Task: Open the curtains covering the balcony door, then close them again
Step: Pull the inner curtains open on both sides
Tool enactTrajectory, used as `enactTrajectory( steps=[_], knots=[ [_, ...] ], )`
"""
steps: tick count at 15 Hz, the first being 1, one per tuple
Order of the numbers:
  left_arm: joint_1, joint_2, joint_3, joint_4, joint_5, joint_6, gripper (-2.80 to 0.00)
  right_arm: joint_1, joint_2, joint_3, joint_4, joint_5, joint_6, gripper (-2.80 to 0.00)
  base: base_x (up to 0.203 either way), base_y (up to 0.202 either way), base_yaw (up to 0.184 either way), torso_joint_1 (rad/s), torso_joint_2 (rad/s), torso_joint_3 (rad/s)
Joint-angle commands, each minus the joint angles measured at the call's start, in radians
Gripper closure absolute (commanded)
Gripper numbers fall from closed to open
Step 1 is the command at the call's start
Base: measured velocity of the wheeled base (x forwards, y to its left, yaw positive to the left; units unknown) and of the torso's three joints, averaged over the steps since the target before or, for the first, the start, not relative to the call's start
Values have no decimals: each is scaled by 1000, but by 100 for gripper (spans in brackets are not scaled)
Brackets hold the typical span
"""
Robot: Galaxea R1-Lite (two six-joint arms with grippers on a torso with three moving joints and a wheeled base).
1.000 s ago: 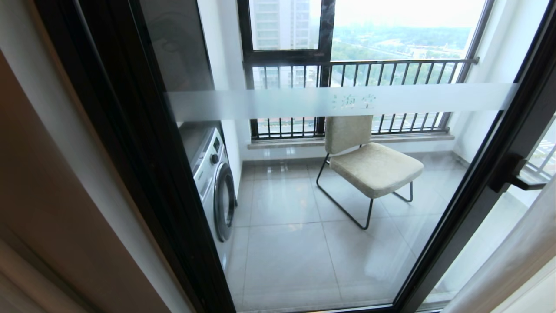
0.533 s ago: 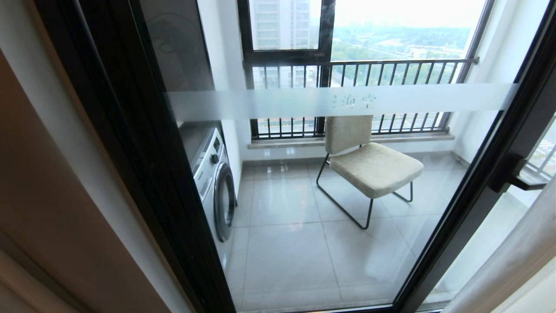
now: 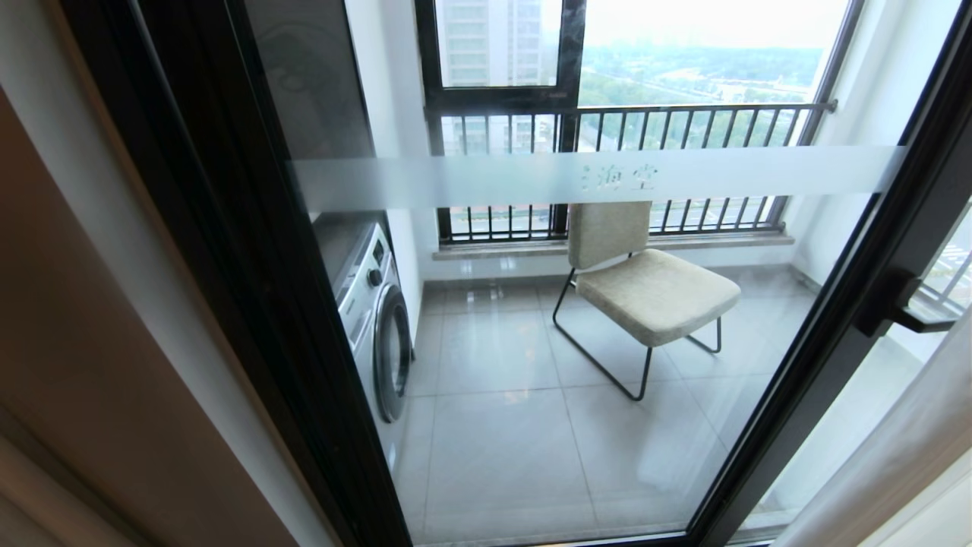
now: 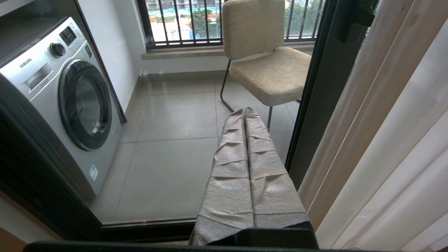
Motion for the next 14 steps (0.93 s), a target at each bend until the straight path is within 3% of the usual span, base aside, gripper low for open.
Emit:
enactTrajectory(
  steps=[1, 7, 14],
  knots=[
    [-4, -73, 15, -9, -11, 0, 0, 0, 0, 0, 0, 0, 0, 0, 0, 0, 0, 0, 0, 0],
    [-20, -221, 135, -9, -92, 1, 0, 0, 0, 0, 0, 0, 0, 0, 0, 0, 0, 0, 0, 0],
    [-31, -282, 202, -7, -101, 1, 0, 0, 0, 0, 0, 0, 0, 0, 0, 0, 0, 0, 0, 0]
  ],
)
